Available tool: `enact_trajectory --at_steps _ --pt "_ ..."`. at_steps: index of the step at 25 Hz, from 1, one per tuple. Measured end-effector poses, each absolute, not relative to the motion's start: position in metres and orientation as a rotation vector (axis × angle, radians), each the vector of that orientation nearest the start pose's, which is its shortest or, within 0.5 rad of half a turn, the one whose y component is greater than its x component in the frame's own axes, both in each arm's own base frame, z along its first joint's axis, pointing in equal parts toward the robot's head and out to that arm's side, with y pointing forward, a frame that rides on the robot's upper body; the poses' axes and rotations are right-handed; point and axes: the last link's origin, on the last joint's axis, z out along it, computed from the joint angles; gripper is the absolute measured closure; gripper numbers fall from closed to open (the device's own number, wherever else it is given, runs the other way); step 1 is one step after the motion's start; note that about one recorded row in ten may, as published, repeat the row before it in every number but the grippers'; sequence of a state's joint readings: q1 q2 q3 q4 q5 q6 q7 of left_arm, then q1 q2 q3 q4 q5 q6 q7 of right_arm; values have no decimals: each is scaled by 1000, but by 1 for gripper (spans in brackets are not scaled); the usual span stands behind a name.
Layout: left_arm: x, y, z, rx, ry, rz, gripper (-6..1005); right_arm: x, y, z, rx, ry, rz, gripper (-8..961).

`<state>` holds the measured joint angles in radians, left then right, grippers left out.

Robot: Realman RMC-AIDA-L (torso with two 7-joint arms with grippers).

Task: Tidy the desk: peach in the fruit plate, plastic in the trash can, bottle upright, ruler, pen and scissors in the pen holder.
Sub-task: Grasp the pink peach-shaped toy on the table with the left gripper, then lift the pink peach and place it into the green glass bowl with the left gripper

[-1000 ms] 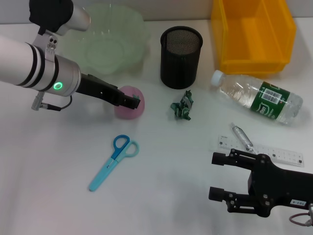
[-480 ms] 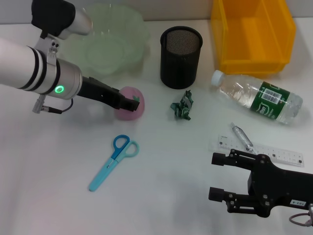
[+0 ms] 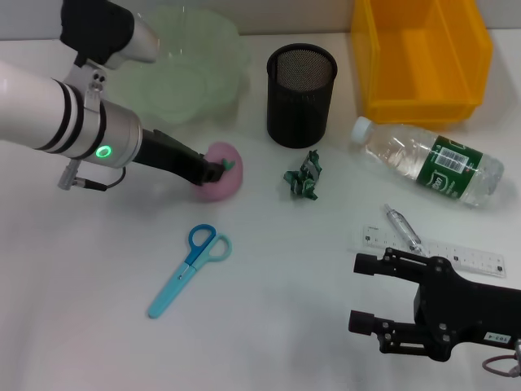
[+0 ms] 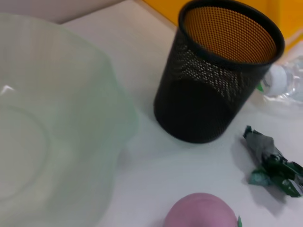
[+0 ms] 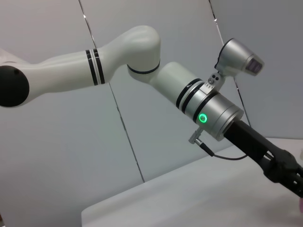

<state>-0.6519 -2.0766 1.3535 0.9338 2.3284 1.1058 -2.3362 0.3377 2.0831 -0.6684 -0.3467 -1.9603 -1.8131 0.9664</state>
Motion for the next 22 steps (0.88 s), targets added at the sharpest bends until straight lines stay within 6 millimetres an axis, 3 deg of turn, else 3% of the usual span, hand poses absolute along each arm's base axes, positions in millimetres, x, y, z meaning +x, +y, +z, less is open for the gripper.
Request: enact_trajectory --at_steps 3,11,22 --pt "-207 390 -46 -2595 -936 119 800 292 217 -38 -2760 570 1103 168" --pt "-203 390 -43 -2594 -937 81 835 291 218 -37 -2759 564 1105 168" --pt "-189 401 -14 -2487 -883 -321 914 291 219 -38 -2757 565 1098 168"
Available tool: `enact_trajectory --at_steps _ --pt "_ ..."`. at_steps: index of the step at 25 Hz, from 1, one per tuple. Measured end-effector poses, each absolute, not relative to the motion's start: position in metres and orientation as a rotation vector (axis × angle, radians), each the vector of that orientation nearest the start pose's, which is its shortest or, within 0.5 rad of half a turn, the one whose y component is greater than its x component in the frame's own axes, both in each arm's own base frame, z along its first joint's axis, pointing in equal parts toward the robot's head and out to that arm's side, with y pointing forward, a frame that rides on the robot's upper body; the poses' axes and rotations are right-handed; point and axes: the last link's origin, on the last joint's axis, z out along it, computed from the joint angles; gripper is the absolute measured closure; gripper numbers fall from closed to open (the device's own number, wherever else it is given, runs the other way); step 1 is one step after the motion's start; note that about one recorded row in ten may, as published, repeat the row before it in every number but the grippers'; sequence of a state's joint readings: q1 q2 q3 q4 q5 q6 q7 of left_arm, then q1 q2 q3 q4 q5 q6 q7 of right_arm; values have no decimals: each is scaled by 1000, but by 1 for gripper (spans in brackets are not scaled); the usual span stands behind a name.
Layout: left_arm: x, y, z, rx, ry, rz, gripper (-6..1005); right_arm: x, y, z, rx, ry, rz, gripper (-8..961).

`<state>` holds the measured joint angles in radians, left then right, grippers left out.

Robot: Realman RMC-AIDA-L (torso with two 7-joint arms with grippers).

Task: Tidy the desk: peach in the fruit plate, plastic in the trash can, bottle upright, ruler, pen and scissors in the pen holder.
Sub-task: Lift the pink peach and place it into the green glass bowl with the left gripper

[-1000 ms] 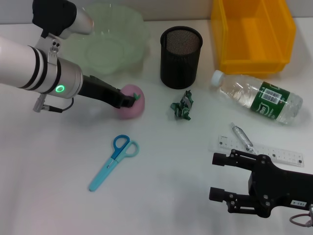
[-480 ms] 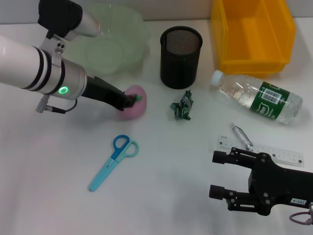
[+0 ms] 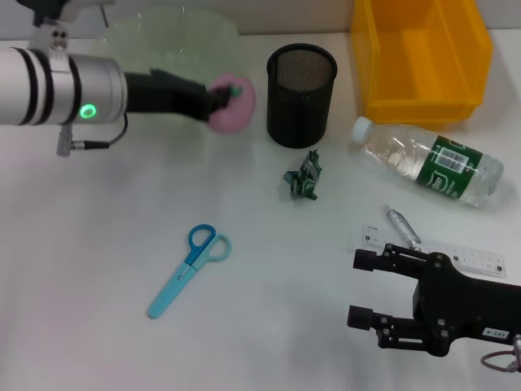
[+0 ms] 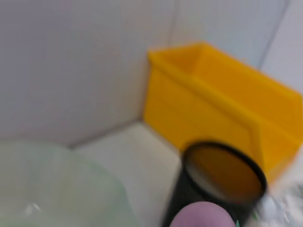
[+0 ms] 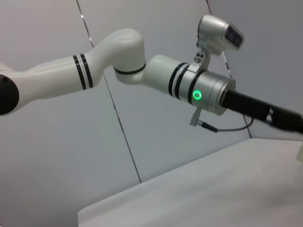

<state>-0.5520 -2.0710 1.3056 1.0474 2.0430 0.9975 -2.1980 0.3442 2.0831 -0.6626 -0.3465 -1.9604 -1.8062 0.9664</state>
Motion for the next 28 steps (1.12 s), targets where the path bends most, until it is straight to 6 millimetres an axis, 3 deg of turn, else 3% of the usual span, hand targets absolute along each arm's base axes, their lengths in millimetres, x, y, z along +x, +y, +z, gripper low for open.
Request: enact_trajectory --at_steps 8,20,28 --pt "-205 419 -2 -2222 -833 -581 949 289 222 -38 -2760 555 1100 168" --pt "-226 429 -16 -2155 -844 -515 948 289 225 -39 -2750 557 1095 168" --pt "-227 433 -18 -2157 -796 -477 947 288 228 -40 -2749 558 1085 169"
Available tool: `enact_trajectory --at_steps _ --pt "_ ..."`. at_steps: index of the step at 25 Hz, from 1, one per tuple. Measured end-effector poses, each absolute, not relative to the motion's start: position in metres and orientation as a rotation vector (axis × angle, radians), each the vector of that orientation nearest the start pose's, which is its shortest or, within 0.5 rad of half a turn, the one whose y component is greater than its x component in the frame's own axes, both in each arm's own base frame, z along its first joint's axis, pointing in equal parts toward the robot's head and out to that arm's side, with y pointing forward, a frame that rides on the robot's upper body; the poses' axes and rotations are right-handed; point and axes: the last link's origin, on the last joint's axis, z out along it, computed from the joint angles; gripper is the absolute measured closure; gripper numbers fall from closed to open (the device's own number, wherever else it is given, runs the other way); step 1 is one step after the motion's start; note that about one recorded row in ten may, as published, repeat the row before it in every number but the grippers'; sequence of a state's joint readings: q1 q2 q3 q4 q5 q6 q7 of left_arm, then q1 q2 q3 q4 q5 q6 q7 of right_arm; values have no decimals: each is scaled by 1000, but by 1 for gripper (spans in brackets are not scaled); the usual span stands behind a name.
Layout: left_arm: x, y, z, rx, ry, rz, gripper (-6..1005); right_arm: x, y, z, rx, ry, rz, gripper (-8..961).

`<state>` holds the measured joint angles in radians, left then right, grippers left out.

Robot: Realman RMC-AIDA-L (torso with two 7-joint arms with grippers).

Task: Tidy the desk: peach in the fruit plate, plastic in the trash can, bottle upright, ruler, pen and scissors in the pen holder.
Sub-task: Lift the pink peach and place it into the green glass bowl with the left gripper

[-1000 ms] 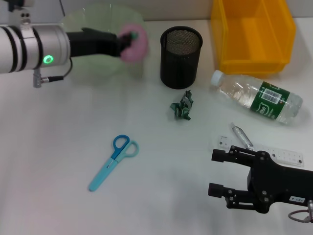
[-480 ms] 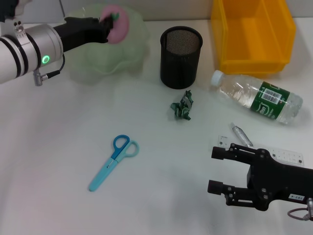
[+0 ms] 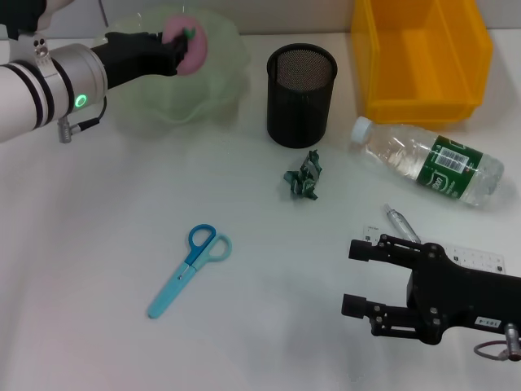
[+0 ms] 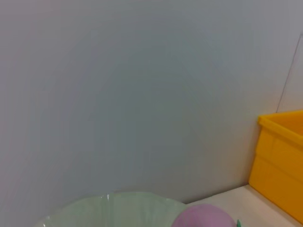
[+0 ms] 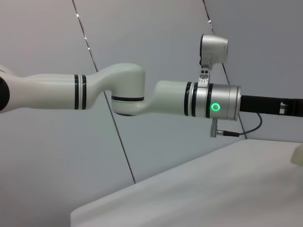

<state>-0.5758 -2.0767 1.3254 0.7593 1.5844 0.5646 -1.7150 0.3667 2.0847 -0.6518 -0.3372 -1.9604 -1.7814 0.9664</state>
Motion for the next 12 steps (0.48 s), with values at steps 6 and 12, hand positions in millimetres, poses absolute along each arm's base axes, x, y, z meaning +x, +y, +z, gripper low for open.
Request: enact_trajectory --at_steps 6,12 --pt "-226 434 -17 -2148 -794 -481 769 289 228 -40 -2748 559 1081 169" --pt "-224 436 -15 -2129 -785 -503 566 288 230 -40 -2748 554 1077 170"
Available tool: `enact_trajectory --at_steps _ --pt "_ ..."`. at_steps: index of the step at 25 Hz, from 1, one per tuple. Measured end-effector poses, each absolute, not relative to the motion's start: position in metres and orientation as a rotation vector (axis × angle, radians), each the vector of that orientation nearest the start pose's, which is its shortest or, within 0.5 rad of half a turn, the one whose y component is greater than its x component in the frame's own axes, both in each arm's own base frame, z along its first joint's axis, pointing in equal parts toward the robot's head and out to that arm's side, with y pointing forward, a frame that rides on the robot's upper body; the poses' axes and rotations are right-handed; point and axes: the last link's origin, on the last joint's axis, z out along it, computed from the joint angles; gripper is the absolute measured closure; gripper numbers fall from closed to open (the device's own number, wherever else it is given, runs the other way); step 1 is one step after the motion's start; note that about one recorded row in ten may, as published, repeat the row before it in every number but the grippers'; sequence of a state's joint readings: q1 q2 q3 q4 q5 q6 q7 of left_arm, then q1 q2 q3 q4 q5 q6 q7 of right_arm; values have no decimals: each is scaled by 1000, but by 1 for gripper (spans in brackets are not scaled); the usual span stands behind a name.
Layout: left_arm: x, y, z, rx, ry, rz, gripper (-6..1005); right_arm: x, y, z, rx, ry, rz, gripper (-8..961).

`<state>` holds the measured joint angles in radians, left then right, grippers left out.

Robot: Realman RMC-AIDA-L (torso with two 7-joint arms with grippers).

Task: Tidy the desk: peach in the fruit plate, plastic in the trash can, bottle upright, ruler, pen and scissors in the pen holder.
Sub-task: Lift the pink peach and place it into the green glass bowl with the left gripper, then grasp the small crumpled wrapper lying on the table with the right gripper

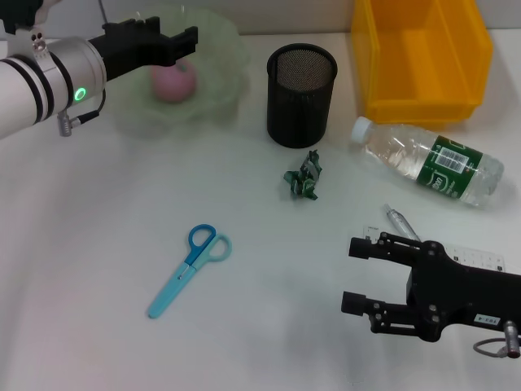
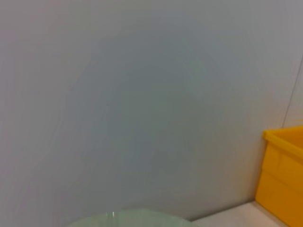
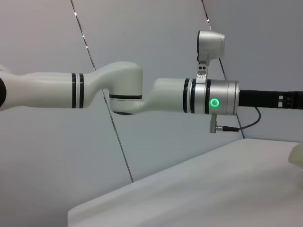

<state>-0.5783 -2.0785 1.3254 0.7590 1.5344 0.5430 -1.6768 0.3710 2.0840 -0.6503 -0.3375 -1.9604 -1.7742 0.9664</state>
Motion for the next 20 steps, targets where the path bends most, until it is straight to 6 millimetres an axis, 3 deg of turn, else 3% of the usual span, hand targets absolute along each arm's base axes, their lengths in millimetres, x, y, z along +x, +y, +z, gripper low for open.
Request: enact_trajectory --at_steps 1,6,12,13,17,18,20 --pt "-223 436 -13 -2122 -780 -521 319 288 230 -40 -2748 554 1074 170" --pt "-222 431 -10 -2125 -796 -604 246 289 231 -40 -2746 554 1068 170" --pt "-214 414 8 -2166 -774 -882 237 288 232 -40 -2739 554 1074 170" --pt "-207 396 14 -2235 -623 -1002 238 288 232 -40 -2739 555 1074 170" --pt "-203 372 15 -2302 -474 -1120 242 288 232 -40 -2739 555 1075 170" --pt "-203 359 12 -2343 -434 -1182 243 288 231 -40 -2738 556 1076 171" --pt "-204 354 11 -2363 -418 -1198 246 288 231 -40 -2738 558 1076 171"
